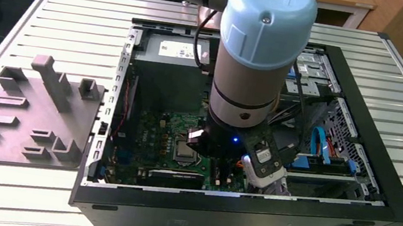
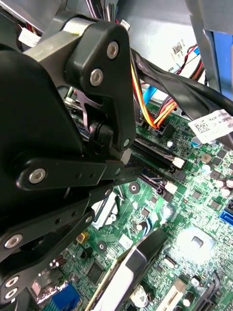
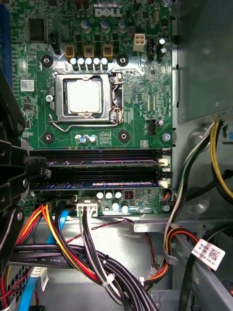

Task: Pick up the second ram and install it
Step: 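Press down the second ram until it locks into place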

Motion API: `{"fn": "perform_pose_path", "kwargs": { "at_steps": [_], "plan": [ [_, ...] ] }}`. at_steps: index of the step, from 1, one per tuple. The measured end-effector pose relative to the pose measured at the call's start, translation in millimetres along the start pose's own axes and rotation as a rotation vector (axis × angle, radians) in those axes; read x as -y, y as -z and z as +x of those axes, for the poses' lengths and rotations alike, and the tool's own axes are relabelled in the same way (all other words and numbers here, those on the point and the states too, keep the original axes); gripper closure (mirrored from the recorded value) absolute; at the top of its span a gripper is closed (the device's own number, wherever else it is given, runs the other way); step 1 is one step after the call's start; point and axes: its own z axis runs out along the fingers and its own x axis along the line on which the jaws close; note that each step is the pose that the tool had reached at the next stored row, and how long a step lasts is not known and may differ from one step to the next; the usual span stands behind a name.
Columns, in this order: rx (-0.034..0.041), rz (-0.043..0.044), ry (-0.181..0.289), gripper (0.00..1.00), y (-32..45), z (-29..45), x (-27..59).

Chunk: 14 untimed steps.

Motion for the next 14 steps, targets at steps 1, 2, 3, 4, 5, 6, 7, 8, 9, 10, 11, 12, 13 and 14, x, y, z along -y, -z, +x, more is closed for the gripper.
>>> {"fn": "perform_pose_path", "kwargs": {
  "at_steps": [1, 2, 3, 4, 5, 6, 7, 8, 9, 10, 11, 12, 13, 14],
  "plan": [
    [-0.0001, 0.0004, 0.000, 0.90, -0.5, 0.0, 0.1],
    [-0.0001, 0.0004, 0.000, 0.90, -0.5, 0.0, 0.1],
    [-0.0001, 0.0003, 0.000, 0.90, -0.6, 0.0, 0.1],
    [0.0000, 0.0000, 0.000, 0.90, -0.8, 0.0, 0.0],
    [0.0000, -0.0002, 0.000, 0.90, -0.9, 0.0, 0.0],
    [0.0000, -0.0001, 0.000, 0.90, -0.9, 0.1, 0.0],
    [0.0001, -0.0002, 0.000, 0.90, -1.2, 0.1, 0.0],
    [0.0002, -0.0005, 0.000, 0.90, -1.8, 0.1, 0.1],
    [0.0001, -0.0002, 0.000, 0.90, -1.8, 0.2, 0.1],
    [0.0001, -0.0003, 0.000, 0.90, -1.8, 0.2, 0.1],
    [0.0001, -0.0002, 0.000, 0.90, -1.9, 0.2, 0.1],
    [0.0000, -0.0001, 0.000, 0.90, -1.9, 0.2, 0.1],
    [0.0001, -0.0001, 0.000, 0.90, -1.9, 0.2, 0.1],
    [0.0000, -0.0001, 0.000, 0.90, -1.9, 0.2, 0.1]
  ]
}}
